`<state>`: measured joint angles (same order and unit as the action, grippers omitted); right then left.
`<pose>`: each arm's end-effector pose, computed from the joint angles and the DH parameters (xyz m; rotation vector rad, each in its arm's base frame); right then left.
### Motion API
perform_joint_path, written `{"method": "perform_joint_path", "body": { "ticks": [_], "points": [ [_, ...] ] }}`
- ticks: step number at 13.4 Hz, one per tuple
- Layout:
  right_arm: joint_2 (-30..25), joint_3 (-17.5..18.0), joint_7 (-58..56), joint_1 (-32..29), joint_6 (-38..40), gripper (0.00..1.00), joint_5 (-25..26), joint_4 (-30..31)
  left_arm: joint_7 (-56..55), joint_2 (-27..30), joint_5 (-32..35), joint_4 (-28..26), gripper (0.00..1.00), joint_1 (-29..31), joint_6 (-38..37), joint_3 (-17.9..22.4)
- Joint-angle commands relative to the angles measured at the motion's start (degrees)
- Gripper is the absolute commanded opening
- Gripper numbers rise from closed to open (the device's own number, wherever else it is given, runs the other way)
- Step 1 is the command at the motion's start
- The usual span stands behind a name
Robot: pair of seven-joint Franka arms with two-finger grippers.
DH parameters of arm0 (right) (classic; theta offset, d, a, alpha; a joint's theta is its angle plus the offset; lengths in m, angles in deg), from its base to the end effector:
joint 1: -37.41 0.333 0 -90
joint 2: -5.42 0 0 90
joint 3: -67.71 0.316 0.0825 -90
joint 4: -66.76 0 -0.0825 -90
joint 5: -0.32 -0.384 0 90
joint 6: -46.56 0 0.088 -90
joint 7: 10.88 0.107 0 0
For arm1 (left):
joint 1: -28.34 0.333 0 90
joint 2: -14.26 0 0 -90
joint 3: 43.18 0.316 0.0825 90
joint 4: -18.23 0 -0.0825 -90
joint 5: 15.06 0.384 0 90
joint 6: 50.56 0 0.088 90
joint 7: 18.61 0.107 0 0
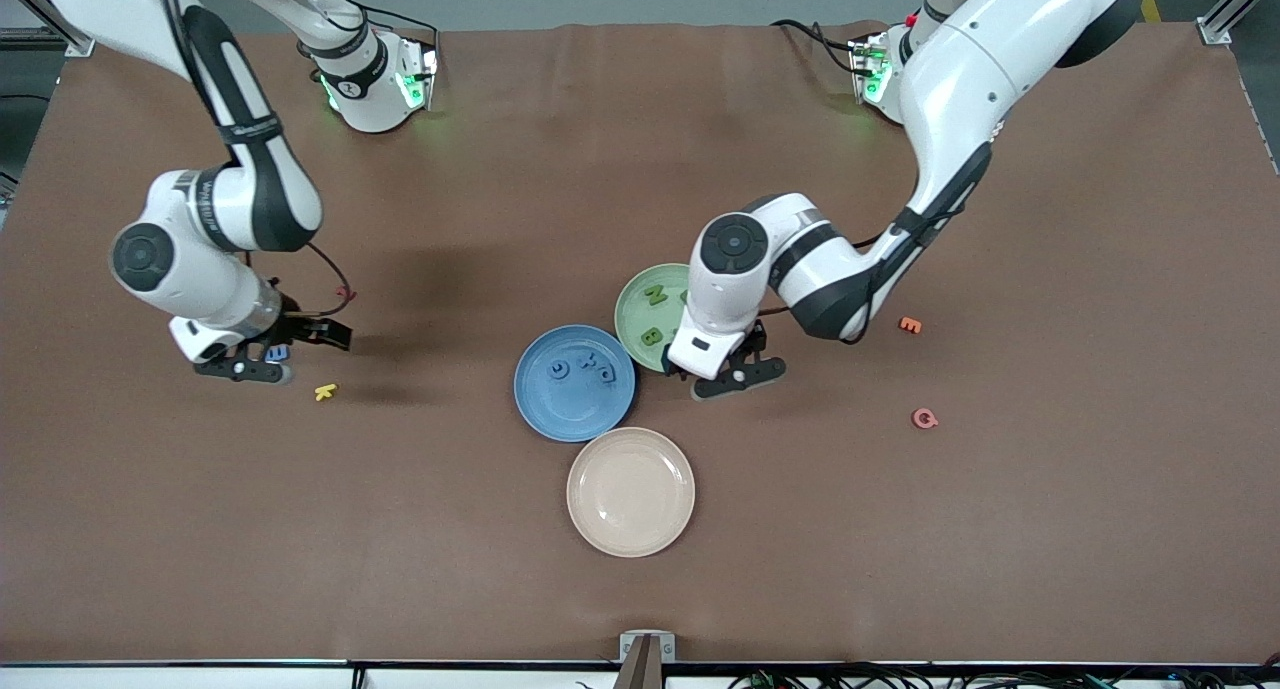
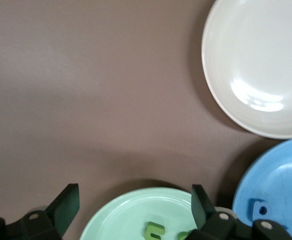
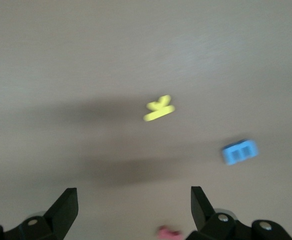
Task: Sort letters by color into matching plates
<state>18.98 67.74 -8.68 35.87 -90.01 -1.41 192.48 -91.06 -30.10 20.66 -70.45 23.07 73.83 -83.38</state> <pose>0.5500 -0.0142 0.2726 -3.1177 0.1360 0.0740 0.5657 -0.4227 0.2744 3.0838 0.4369 0.1190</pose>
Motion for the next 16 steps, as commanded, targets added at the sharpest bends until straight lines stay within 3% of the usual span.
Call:
{"method": "perform_joint_path", "body": {
  "ticks": [1,5,11,16],
  "points": [
    [-0.65,1.12,-9.81,-6.52,-3.34,1.0,0.41,1.72,4.83,1.02,-3.0,-1.05,0.99,4.64,-3.61,-3.73],
    [5.49,1.12,-19.59,-11.81,-11.95,1.0,0.41,1.81,17.83,7.07,-15.13,-3.32,0.99,7.98,-4.33,-1.11],
    [11.47,1.12,-22.32,-12.25,-19.08,1.0,0.41,2.16,45.06,24.11,-35.08,-14.31,0.99,8.34,-5.2,12.84],
    [13.33,1.12,-25.84,-13.83,-20.23,0.81,0.41,2.25,64.78,33.53,-41.61,-15.21,0.99,8.26,-17.14,26.21]
  ]
}}
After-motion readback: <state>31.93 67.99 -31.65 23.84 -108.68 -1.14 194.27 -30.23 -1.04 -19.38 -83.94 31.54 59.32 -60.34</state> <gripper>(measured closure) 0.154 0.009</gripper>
